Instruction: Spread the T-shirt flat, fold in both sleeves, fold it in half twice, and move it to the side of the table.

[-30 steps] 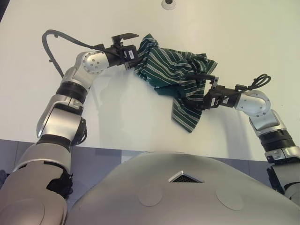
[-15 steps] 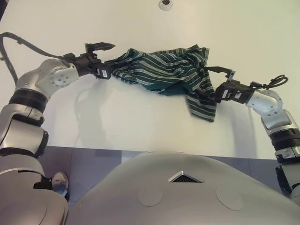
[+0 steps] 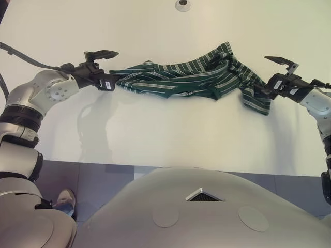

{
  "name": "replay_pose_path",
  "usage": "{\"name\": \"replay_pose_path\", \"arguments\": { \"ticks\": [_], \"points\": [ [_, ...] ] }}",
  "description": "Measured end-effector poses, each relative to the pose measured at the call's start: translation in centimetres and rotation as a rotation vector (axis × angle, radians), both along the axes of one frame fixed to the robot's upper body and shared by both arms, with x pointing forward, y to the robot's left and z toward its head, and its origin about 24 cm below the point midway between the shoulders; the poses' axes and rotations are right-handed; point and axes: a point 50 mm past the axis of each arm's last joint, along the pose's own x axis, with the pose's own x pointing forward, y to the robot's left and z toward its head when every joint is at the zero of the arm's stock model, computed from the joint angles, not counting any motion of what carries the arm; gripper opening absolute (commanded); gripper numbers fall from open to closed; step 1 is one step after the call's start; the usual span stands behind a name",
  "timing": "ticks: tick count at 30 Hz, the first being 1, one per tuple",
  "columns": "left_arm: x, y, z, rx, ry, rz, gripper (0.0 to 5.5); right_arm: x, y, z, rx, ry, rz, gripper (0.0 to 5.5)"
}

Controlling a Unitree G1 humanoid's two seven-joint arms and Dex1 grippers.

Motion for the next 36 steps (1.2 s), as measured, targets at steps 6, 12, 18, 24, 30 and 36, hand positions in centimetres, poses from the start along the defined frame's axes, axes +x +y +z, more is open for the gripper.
{"name": "replay_pose_path", "arguments": {
  "ticks": [6, 12, 18, 24, 30, 36],
  "points": [
    [-0.1, 0.2, 0.3, 0.030, 0.016, 0.015, 4.05, 0.6, -2.6, 0.7, -0.062, -0.030, -0.122, 4.37],
    [-0.3, 0.8, 0.4, 0.018, 0.042, 0.084, 4.05, 0.6, -4.1, 1.0, -0.060, -0.047, -0.196, 4.37],
    [0.6, 1.8, 1.6, -0.119, -0.042, 0.294, 4.05, 1.6, -2.9, 1.0, 0.013, -0.116, -0.205, 4.37],
    [3.8, 4.0, 4.3, -0.488, -0.335, 0.622, 4.05, 3.6, 0.1, 4.6, 0.350, -0.385, -0.169, 4.37],
    [3.4, 4.0, 5.9, -0.953, -0.369, 0.608, 4.05, 0.8, 4.4, 6.4, 0.644, -0.334, 0.090, 4.37],
    [-3.2, -2.0, 2.0, -1.054, -0.025, 0.169, 4.05, -3.3, 8.4, 1.7, 0.466, -0.005, 0.339, 4.37]
  ]
}}
